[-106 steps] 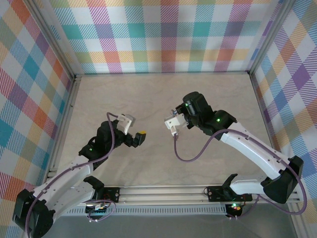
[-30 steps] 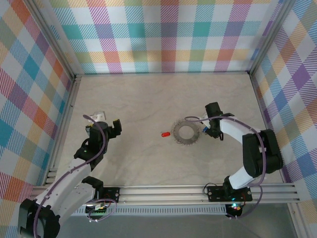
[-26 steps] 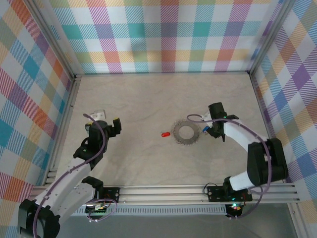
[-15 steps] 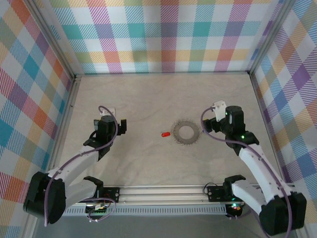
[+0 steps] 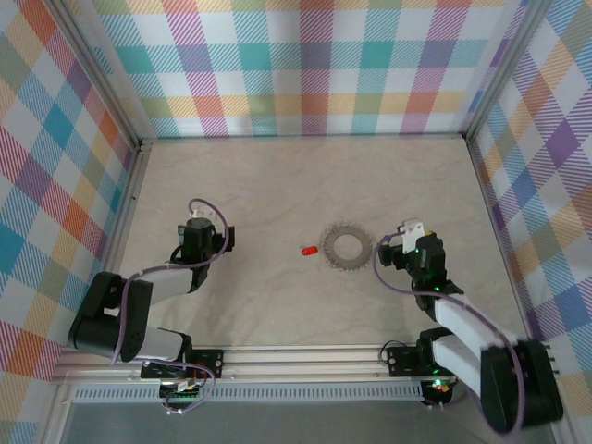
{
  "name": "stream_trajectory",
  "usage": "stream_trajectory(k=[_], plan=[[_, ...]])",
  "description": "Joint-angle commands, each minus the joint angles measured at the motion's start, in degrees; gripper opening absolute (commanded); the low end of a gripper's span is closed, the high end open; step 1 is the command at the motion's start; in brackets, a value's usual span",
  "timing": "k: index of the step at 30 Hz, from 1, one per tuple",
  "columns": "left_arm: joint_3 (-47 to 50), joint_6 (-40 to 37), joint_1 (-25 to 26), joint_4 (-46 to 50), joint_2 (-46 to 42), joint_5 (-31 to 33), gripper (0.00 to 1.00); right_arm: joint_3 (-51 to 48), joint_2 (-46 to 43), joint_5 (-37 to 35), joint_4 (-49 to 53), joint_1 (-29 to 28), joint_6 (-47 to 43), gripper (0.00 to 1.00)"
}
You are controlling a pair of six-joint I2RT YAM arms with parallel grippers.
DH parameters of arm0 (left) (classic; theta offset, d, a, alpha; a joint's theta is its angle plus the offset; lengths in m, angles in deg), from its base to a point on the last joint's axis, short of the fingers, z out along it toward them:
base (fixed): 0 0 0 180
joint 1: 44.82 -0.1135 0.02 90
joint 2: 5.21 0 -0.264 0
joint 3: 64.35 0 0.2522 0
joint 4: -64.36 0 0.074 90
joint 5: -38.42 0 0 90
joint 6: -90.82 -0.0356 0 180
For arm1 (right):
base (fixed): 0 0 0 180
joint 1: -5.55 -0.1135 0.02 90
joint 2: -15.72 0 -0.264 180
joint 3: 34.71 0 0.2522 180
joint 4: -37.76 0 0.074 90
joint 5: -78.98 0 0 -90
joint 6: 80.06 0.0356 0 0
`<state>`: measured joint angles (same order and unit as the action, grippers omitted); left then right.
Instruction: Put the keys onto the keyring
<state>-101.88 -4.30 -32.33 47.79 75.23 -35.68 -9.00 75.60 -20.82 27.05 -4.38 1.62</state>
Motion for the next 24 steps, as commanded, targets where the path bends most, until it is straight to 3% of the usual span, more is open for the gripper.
stream_trajectory(k=[1, 4, 5, 8, 13, 24], plan=[[-1.1, -1.9, -2.7, -10.5, 4.1, -5.4, 1.00, 1.5, 11.0, 2.9, -22.9, 2.3, 1.4, 1.00], [1.2, 5.0, -9.7, -17.8, 7.9, -10.9, 1.00, 4.2, 19.6, 4.9, -29.7, 5.9, 6.7, 1.00], [2.1, 6.2, -10.6, -21.5, 9.5, -10.8, 1.00, 4.5, 21.9, 5.3, -30.6, 6.7, 7.7, 1.00], [0.2, 4.5, -10.4, -17.8, 9.5, -14.0, 1.00, 3.0, 29.7, 4.1, -42.8, 7.8, 9.0, 1.00], [-0.3, 4.5, -10.5, -16.1, 9.4, -13.9, 1.00, 10.3, 28.0, 0.3, -25.3, 7.8, 10.9, 1.00], [-0.5, 3.4, -9.0, -15.6, 9.3, -11.8, 1.00, 9.9, 28.0, -0.7, -26.3, 7.8, 11.0, 1.00]])
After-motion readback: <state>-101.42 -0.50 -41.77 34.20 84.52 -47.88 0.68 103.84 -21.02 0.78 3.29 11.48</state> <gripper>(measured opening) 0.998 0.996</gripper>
